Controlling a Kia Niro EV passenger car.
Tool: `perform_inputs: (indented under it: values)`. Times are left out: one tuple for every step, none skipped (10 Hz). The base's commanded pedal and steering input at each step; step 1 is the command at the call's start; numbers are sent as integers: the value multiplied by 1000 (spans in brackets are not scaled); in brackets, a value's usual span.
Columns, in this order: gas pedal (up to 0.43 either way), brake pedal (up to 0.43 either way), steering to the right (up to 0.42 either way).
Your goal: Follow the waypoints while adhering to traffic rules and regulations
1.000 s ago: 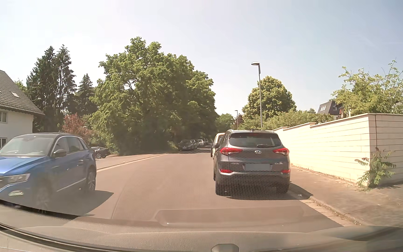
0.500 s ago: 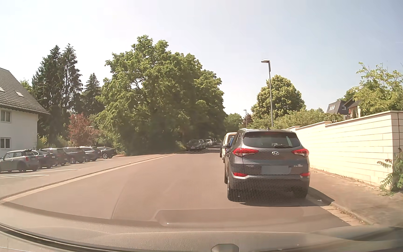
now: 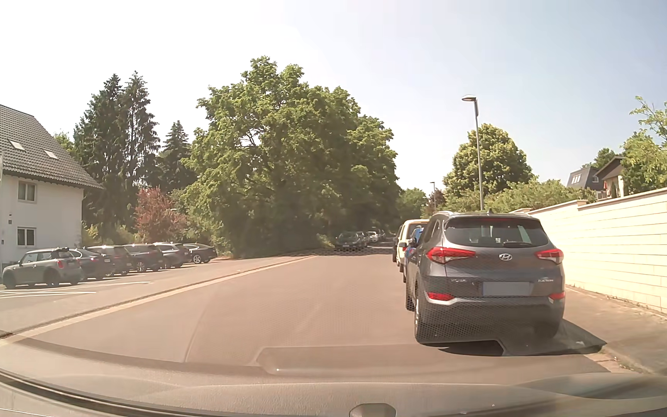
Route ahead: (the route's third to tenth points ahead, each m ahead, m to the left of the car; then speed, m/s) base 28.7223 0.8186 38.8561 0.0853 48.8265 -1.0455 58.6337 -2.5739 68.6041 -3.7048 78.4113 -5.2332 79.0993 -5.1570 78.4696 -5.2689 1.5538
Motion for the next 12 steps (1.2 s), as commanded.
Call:
perform_inputs:
  values:
    - [209, 0, -390]
    - [220, 0, -390]
    - [220, 0, -387]
    - [220, 0, -370]
    - [220, 0, -346]
    - [220, 0, -310]
    - [220, 0, -274]
    - [240, 0, -240]
    - [240, 0, -195]
    - [260, 0, -145]
    - [260, 0, -111]
    - [260, 0, -82]
